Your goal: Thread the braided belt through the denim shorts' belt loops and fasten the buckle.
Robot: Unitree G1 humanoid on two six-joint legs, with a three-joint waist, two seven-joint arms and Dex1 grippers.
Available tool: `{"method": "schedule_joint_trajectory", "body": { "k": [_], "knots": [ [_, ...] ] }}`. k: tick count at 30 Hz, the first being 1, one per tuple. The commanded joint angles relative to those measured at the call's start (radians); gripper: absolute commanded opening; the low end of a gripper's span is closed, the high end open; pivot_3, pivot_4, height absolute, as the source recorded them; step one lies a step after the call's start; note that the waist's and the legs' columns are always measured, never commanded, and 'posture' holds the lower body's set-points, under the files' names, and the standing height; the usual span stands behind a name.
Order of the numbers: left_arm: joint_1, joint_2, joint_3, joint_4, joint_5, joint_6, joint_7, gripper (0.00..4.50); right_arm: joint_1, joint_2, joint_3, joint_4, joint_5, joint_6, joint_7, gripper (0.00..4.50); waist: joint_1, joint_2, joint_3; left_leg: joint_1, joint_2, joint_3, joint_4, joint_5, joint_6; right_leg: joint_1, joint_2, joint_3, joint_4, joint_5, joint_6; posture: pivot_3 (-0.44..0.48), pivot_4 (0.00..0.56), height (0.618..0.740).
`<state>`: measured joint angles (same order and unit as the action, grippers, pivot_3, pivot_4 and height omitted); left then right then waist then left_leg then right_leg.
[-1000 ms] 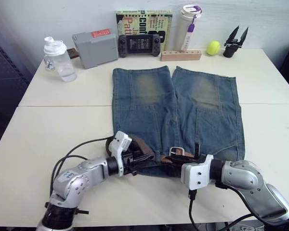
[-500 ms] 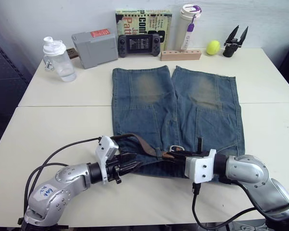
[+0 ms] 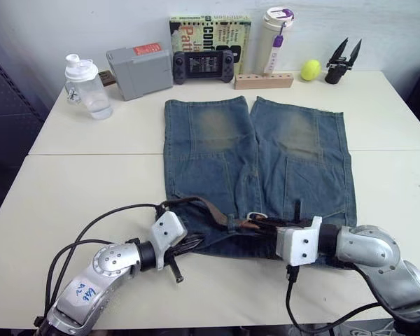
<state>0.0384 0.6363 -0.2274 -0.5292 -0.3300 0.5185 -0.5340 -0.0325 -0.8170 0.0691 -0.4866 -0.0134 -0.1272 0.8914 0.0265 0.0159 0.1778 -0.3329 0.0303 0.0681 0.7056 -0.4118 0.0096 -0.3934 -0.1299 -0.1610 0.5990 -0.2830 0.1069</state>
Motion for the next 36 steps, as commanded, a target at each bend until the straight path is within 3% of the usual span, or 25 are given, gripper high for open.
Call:
{"method": "schedule_joint_trajectory", "body": {
  "k": [1, 10, 18, 19, 21, 26, 31, 34, 36],
  "knots": [
    [0.046, 0.026, -0.026, 0.098, 0.085, 0.021, 0.007, 0.02, 0.005, -0.055, -0.159, 0.047, 0.071, -0.021, 0.012, 0.00, 0.001, 0.000, 0.000, 0.000, 0.000, 0.000, 0.000, 0.000, 0.000, 0.000, 0.000, 0.000, 0.000, 0.000, 0.000, 0.000, 0.150, 0.731],
    [0.056, 0.026, -0.030, 0.114, 0.126, -0.031, -0.005, 0.02, -0.038, -0.153, -0.420, 0.206, 0.280, 0.059, 0.083, 0.00, -0.001, 0.003, -0.002, 0.001, 0.000, 0.000, 0.000, 0.001, 0.001, 0.000, -0.001, 0.000, 0.001, 0.000, 0.000, 0.000, 0.150, 0.731],
    [0.057, 0.000, 0.021, 0.108, 0.107, -0.137, -0.024, 0.02, -0.030, -0.152, -0.399, 0.125, 0.334, 0.140, 0.099, 0.00, -0.001, 0.005, -0.003, 0.001, 0.001, 0.000, 0.000, 0.001, 0.001, 0.000, -0.001, 0.000, 0.002, 0.000, 0.000, 0.000, 0.150, 0.731],
    [0.056, -0.010, 0.041, 0.100, 0.082, -0.142, -0.030, 0.68, -0.029, -0.150, -0.392, 0.115, 0.334, 0.147, 0.100, 0.00, -0.001, 0.005, -0.003, 0.001, 0.001, 0.000, 0.000, 0.001, 0.001, 0.000, -0.001, 0.000, 0.002, 0.000, 0.000, 0.000, 0.150, 0.731],
    [0.058, -0.015, 0.081, 0.069, 0.023, -0.147, -0.066, 1.34, -0.032, -0.149, -0.377, 0.090, 0.342, 0.169, 0.102, 0.00, -0.001, 0.005, -0.003, 0.000, 0.001, 0.000, 0.000, 0.001, 0.001, 0.000, -0.001, 0.000, 0.002, 0.000, 0.000, 0.000, 0.150, 0.731],
    [0.093, 0.048, 0.199, -0.028, -0.121, -0.094, -0.174, 3.58, -0.043, -0.168, -0.330, 0.030, 0.347, 0.232, 0.117, 0.00, -0.002, 0.006, -0.002, -0.001, 0.001, 0.000, 0.000, 0.001, 0.001, -0.002, -0.001, 0.000, 0.002, 0.000, 0.000, 0.000, 0.150, 0.731],
    [0.110, 0.145, 0.391, -0.120, -0.426, 0.088, -0.271, 3.58, -0.076, -0.179, -0.280, 0.007, 0.330, 0.250, 0.137, 0.00, -0.001, 0.005, 0.001, -0.002, 0.002, -0.001, 0.000, 0.001, 0.001, -0.002, -0.002, 0.001, 0.002, 0.000, 0.000, 0.000, 0.150, 0.731],
    [0.044, 0.180, 0.517, -0.078, -0.637, 0.181, -0.291, 3.58, -0.105, -0.177, -0.237, -0.013, 0.322, 0.260, 0.147, 0.00, 0.000, 0.004, 0.001, -0.003, 0.003, -0.002, 0.001, 0.001, 0.001, -0.002, -0.003, 0.002, 0.002, 0.000, 0.000, 0.000, 0.150, 0.731],
    [-0.015, 0.186, 0.561, -0.034, -0.706, 0.209, -0.279, 3.58, -0.125, -0.175, -0.210, -0.026, 0.322, 0.269, 0.153, 0.00, -0.001, 0.005, 0.002, -0.002, 0.002, -0.002, 0.001, 0.001, 0.001, -0.002, -0.003, 0.002, 0.002, 0.000, 0.000, 0.000, 0.150, 0.731]
  ]
}}
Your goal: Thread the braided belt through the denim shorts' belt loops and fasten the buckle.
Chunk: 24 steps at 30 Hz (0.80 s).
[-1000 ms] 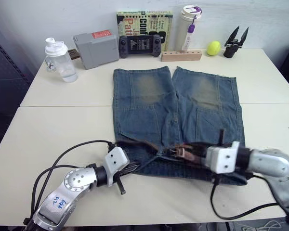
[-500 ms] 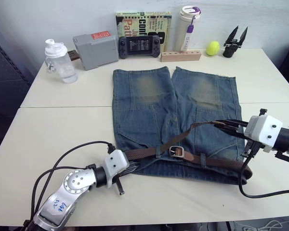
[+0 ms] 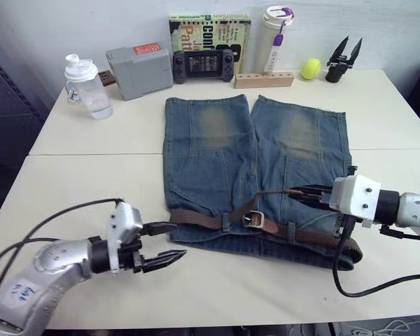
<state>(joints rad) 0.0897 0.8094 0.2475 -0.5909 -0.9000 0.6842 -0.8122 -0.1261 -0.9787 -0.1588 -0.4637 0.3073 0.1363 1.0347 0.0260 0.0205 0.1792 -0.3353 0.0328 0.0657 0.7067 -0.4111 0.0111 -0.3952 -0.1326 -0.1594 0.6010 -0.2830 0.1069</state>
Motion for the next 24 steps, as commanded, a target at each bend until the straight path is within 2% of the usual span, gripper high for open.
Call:
{"method": "schedule_joint_trajectory", "body": {
  "k": [1, 4, 7, 11, 16, 18, 24],
  "knots": [
    [-0.126, 0.003, 0.078, 0.066, -0.114, 0.043, 0.031, 3.58, -0.048, -0.010, 0.037, -0.051, -0.006, 0.004, 0.010, 0.00, -0.001, 0.000, 0.000, 0.000, -0.001, 0.000, 0.001, 0.000, 0.000, 0.000, 0.000, 0.000, 0.000, 0.000, 0.000, 0.000, 0.150, 0.731],
    [-0.260, -0.014, -0.044, 0.142, 0.106, -0.039, 0.093, 3.58, -0.088, 0.004, 0.085, -0.060, -0.015, 0.013, 0.008, 0.00, 0.000, 0.000, 0.000, 0.000, -0.004, 0.000, 0.001, 0.000, 0.000, 0.000, 0.002, -0.002, 0.000, 0.000, 0.000, 0.000, 0.150, 0.731],
    [-0.359, -0.049, -0.189, 0.189, 0.268, -0.110, 0.108, 3.58, -0.121, 0.021, 0.125, -0.056, -0.034, 0.023, -0.005, 0.00, -0.001, -0.001, 0.001, 0.000, -0.004, 0.002, 0.000, 0.000, 0.000, 0.000, 0.003, -0.002, -0.001, 0.000, 0.000, 0.000, 0.150, 0.731],
    [-0.446, -0.171, -0.315, 0.222, 0.332, -0.126, 0.117, 3.58, -0.152, 0.042, 0.165, -0.051, -0.060, 0.039, -0.022, 0.00, 0.000, -0.004, 0.003, -0.001, -0.004, 0.005, -0.001, 0.000, 0.000, -0.001, 0.003, -0.002, -0.001, 0.000, 0.001, 0.000, 0.150, 0.731],
    [-0.471, -0.250, -0.415, 0.245, 0.417, -0.152, 0.113, 3.58, -0.169, 0.065, 0.183, -0.055, -0.076, 0.047, -0.040, 0.00, -0.002, -0.005, 0.003, -0.001, -0.003, 0.004, -0.001, 0.000, 0.000, -0.001, 0.004, -0.002, -0.001, 0.000, 0.001, 0.000, 0.150, 0.731],
    [-0.489, -0.292, -0.438, 0.275, 0.458, -0.146, 0.149, 3.58, -0.176, 0.077, 0.191, -0.061, -0.078, 0.049, -0.047, 0.00, -0.001, -0.005, 0.003, -0.001, -0.003, 0.004, -0.001, 0.000, 0.000, -0.001, 0.004, -0.002, 0.000, 0.000, 0.001, 0.000, 0.150, 0.731],
    [-0.528, -0.368, -0.485, 0.308, 0.505, -0.156, 0.141, 3.58, -0.183, 0.099, 0.198, -0.073, -0.084, 0.055, -0.055, 0.00, 0.001, -0.005, 0.004, -0.001, -0.004, 0.004, 0.000, 0.000, 0.000, -0.001, 0.003, -0.002, 0.000, 0.000, 0.001, 0.000, 0.150, 0.731]
  ]
}}
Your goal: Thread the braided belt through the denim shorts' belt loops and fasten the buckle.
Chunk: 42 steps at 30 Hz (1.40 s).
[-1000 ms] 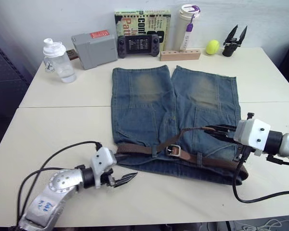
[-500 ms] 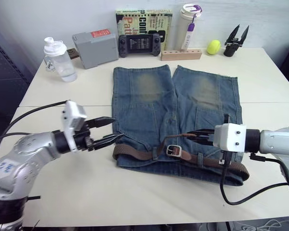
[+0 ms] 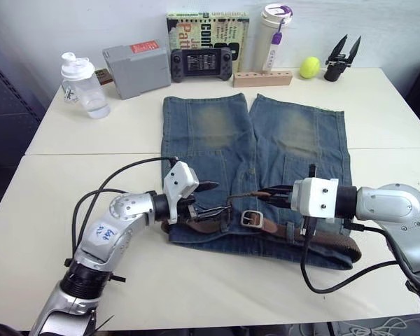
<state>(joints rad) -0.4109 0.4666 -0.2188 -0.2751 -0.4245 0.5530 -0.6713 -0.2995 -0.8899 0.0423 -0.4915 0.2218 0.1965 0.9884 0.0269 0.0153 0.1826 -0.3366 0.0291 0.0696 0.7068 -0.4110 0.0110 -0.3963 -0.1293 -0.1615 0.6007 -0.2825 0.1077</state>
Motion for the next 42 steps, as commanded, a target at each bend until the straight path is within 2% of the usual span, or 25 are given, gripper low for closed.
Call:
{"method": "schedule_joint_trajectory", "body": {
  "k": [1, 8, 12, 17, 26, 28, 29, 30, 31, 36, 39, 42],
  "knots": [
    [-0.033, -0.032, -0.025, 0.006, 0.048, -0.025, 0.009, 3.58, -0.009, 0.011, -0.002, -0.047, 0.001, -0.005, -0.009, 0.00, 0.000, 0.000, 0.000, 0.000, 0.000, 0.000, 0.000, 0.000, 0.000, 0.000, 0.000, 0.000, 0.000, 0.000, 0.000, 0.000, 0.150, 0.731],
    [-0.045, -0.067, -0.050, 0.037, 0.116, -0.029, 0.030, 3.58, -0.002, 0.016, -0.006, -0.063, 0.005, 0.001, -0.014, 0.00, -0.001, 0.000, 0.000, 0.000, 0.000, -0.001, 0.001, 0.000, 0.000, 0.000, 0.000, 0.000, 0.000, 0.000, 0.000, 0.000, 0.150, 0.731],
    [-0.046, -0.090, -0.039, 0.049, 0.131, -0.025, 0.044, 2.36, 0.001, 0.019, -0.008, -0.067, 0.005, 0.004, -0.017, 0.00, 0.000, 0.000, 0.000, 0.000, 0.000, -0.001, 0.001, 0.000, 0.000, 0.000, 0.000, 0.000, 0.000, 0.000, 0.000, 0.000, 0.150, 0.731],
    [-0.042, -0.096, -0.040, 0.049, 0.161, -0.036, 0.042, 0.15, 0.005, 0.022, -0.010, -0.071, 0.006, 0.019, -0.018, 0.00, -0.001, 0.000, 0.000, 0.000, 0.000, -0.001, 0.001, 0.000, 0.000, 0.000, 0.000, 0.000, 0.001, 0.000, 0.000, 0.000, 0.150, 0.731],
    [-0.026, -0.120, -0.032, 0.020, 0.170, -0.060, 0.043, 0.07, 0.007, 0.020, -0.018, -0.072, 0.024, 0.090, -0.024, 0.00, -0.001, 0.000, 0.000, 0.000, 0.000, -0.001, 0.002, 0.000, 0.000, 0.000, 0.000, 0.000, 0.001, 0.000, 0.000, 0.000, 0.150, 0.731],
    [-0.014, -0.123, -0.033, 0.000, 0.168, -0.068, 0.041, 0.00, -0.002, 0.038, -0.031, -0.064, 0.048, 0.128, -0.043, 0.86, -0.001, 0.000, 0.000, 0.000, 0.000, -0.001, 0.002, 0.000, 0.000, 0.000, 0.000, 0.000, 0.001, 0.000, 0.000, 0.000, 0.150, 0.731],
    [-0.008, -0.122, -0.035, -0.008, 0.170, -0.067, 0.043, 0.00, 0.001, 0.041, -0.036, -0.064, 0.068, 0.159, -0.046, 0.94, -0.001, 0.000, 0.000, 0.000, 0.000, -0.002, 0.002, 0.000, 0.000, 0.000, 0.000, 0.000, 0.001, 0.000, 0.000, 0.000, 0.150, 0.731],
    [-0.003, -0.121, -0.036, -0.014, 0.175, -0.067, 0.048, 0.00, 0.004, 0.042, -0.041, -0.065, 0.078, 0.174, -0.048, 1.53, -0.001, 0.000, 0.000, 0.000, 0.000, -0.002, 0.002, 0.000, 0.000, 0.000, 0.000, 0.000, 0.001, 0.000, 0.000, 0.000, 0.150, 0.731],
    [0.000, -0.120, -0.037, -0.016, 0.179, -0.068, 0.051, 0.00, 0.006, 0.041, -0.044, -0.067, 0.083, 0.185, -0.048, 1.88, 0.000, 0.000, 0.000, 0.000, 0.000, -0.002, 0.002, 0.000, 0.000, 0.000, 0.000, 0.000, 0.001, 0.000, 0.000, 0.000, 0.150, 0.731],
    [0.034, -0.101, -0.025, -0.059, 0.213, -0.016, 0.105, 0.00, 0.066, 0.014, -0.136, -0.122, 0.144, 0.286, -0.073, 4.36, 0.001, 0.000, 0.000, -0.001, 0.000, -0.002, 0.002, 0.000, 0.000, 0.000, -0.001, 0.000, 0.001, 0.000, 0.000, 0.000, 0.150, 0.731],
    [0.053, -0.111, -0.001, -0.094, 0.218, 0.019, 0.155, 0.00, 0.164, -0.012, -0.178, -0.199, 0.189, 0.360, -0.073, 4.44, 0.002, 0.000, 0.000, -0.001, 0.000, -0.003, 0.002, 0.000, 0.000, 0.000, -0.001, 0.000, 0.001, 0.000, 0.000, 0.000, 0.150, 0.731],
    [0.057, -0.138, 0.033, -0.116, 0.196, 0.043, 0.190, 0.00, 0.263, -0.007, -0.154, -0.261, 0.173, 0.380, -0.103, 4.44, 0.002, -0.001, 0.000, -0.001, 0.000, -0.003, 0.002, 0.000, 0.000, 0.000, -0.001, 0.000, 0.001, 0.000, 0.000, 0.000, 0.150, 0.731]
  ]
}}
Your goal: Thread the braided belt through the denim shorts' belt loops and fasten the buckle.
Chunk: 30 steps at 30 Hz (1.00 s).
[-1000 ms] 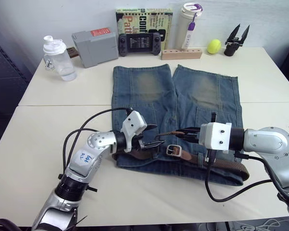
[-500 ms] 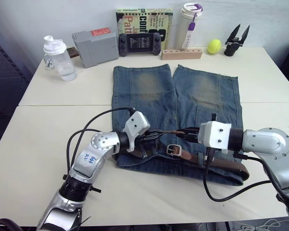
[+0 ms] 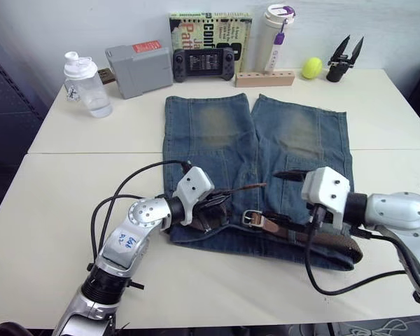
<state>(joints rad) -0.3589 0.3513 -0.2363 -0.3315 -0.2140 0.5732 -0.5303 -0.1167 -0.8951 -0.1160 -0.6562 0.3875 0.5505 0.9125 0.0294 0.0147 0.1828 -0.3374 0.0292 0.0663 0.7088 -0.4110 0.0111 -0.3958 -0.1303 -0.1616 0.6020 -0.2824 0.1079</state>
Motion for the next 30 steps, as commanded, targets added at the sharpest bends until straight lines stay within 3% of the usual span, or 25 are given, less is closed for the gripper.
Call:
{"method": "schedule_joint_trajectory", "body": {
  "k": [1, 10, 16, 19, 27, 28, 30],
  "knots": [
    [0.003, -0.028, 0.057, -0.061, -0.017, 0.032, 0.055, 0.00, 0.108, 0.007, 0.026, -0.107, -0.014, 0.020, -0.046, 4.44, 0.000, 0.000, 0.000, 0.000, 0.000, 0.000, 0.000, 0.000, 0.000, 0.000, 0.000, 0.000, 0.000, 0.000, 0.000, 0.000, 0.150, 0.731],
    [-0.015, -0.045, 0.082, -0.067, -0.039, 0.067, 0.059, 0.00, 0.171, 0.118, 0.166, -0.043, -0.248, -0.068, -0.273, 4.44, -0.002, -0.001, 0.000, 0.001, 0.000, 0.001, 0.001, 0.000, 0.000, 0.000, 0.000, 0.001, 0.001, 0.000, 0.000, 0.000, 0.150, 0.731],
    [-0.016, -0.039, 0.079, -0.076, -0.045, 0.087, 0.055, 0.00, 0.172, 0.163, 0.197, -0.013, -0.328, -0.095, -0.334, 4.44, -0.003, -0.001, 0.000, 0.001, 0.000, 0.001, 0.001, 0.000, 0.000, 0.000, 0.001, 0.001, 0.001, 0.000, 0.000, 0.000, 0.150, 0.731],
    [-0.014, -0.037, 0.078, -0.079, -0.046, 0.097, 0.054, 0.00, 0.171, 0.180, 0.195, -0.011, -0.340, -0.090, -0.346, 3.78, -0.002, -0.001, 0.000, 0.001, 0.000, 0.001, 0.001, 0.000, 0.000, 0.000, 0.000, 0.001, 0.001, 0.000, 0.000, 0.000, 0.150, 0.731],
    [-0.013, -0.023, 0.073, -0.089, -0.042, 0.110, 0.047, 0.00, 0.161, 0.234, 0.192, -0.028, -0.282, 0.061, -0.342, 0.30, -0.003, -0.001, 0.000, 0.001, 0.000, 0.001, 0.001, 0.000, 0.000, 0.000, 0.001, 0.001, 0.001, 0.000, 0.000, 0.000, 0.150, 0.731],
    [-0.013, -0.014, 0.068, -0.091, -0.037, 0.117, 0.044, 0.00, 0.152, 0.257, 0.181, -0.034, -0.257, 0.108, -0.351, 0.05, -0.003, -0.001, 0.000, 0.001, 0.000, 0.001, 0.001, 0.000, 0.000, 0.000, 0.001, 0.001, 0.001, 0.000, 0.000, 0.000, 0.150, 0.731],
    [-0.013, -0.002, 0.062, -0.094, -0.033, 0.126, 0.039, 0.00, 0.127, 0.295, 0.162, -0.043, -0.223, 0.187, -0.369, 0.04, -0.004, -0.001, 0.000, 0.001, 0.000, 0.001, 0.001, 0.000, 0.000, 0.000, 0.001, 0.001, 0.001, 0.000, 0.000, 0.000, 0.150, 0.731]
  ]
}}
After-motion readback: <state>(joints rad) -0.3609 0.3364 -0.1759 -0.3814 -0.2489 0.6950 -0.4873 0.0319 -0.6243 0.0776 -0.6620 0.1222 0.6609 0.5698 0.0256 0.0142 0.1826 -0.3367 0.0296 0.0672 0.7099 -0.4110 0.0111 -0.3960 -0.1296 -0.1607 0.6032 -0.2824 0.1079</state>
